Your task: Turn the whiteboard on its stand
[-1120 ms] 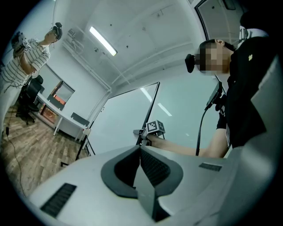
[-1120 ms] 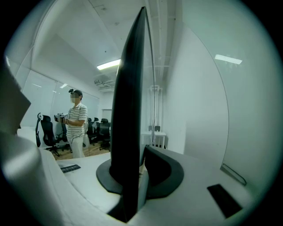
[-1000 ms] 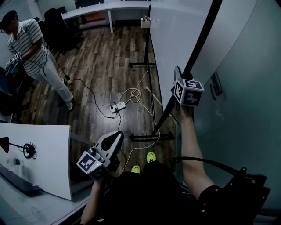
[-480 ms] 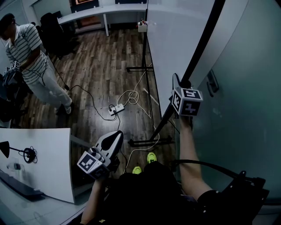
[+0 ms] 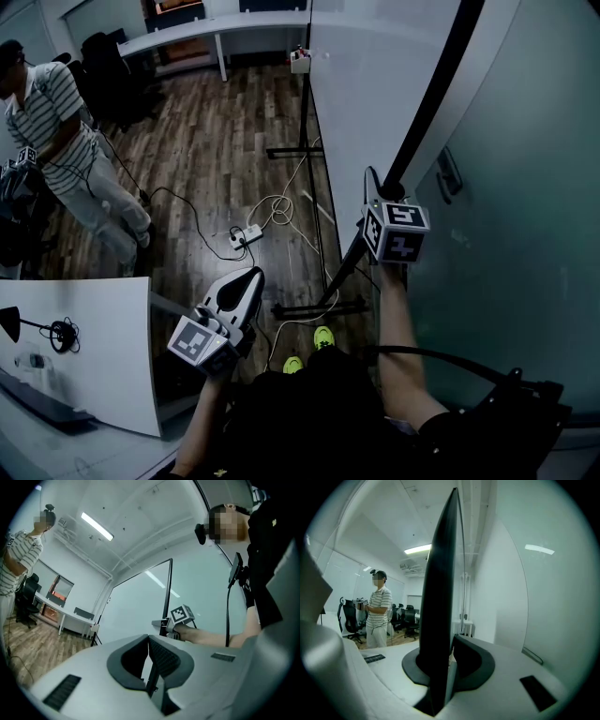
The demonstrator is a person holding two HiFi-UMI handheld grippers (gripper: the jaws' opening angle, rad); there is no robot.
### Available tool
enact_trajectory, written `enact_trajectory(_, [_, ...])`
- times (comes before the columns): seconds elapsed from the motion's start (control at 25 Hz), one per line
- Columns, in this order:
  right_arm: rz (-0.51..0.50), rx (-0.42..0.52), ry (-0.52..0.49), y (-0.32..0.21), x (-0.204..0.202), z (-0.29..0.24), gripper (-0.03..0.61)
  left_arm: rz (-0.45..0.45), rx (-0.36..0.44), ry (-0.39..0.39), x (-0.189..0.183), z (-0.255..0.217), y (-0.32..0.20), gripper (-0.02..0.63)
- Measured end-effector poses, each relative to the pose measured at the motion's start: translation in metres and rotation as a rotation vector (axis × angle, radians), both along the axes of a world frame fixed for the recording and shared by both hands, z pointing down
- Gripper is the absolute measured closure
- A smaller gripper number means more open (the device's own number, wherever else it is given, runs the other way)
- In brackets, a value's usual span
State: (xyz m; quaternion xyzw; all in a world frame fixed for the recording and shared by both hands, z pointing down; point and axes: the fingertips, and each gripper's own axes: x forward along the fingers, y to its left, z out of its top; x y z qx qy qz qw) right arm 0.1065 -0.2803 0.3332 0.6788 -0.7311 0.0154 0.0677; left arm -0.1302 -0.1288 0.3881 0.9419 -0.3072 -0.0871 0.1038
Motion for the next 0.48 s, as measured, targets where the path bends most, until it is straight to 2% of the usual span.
enact_trajectory(0.48, [-0.004,0.039,0.005,0.0084,-0.0001,-0.0002,0.516,0.039,-0.032,0.043,0.0044,0.0093,0.0065,0.627])
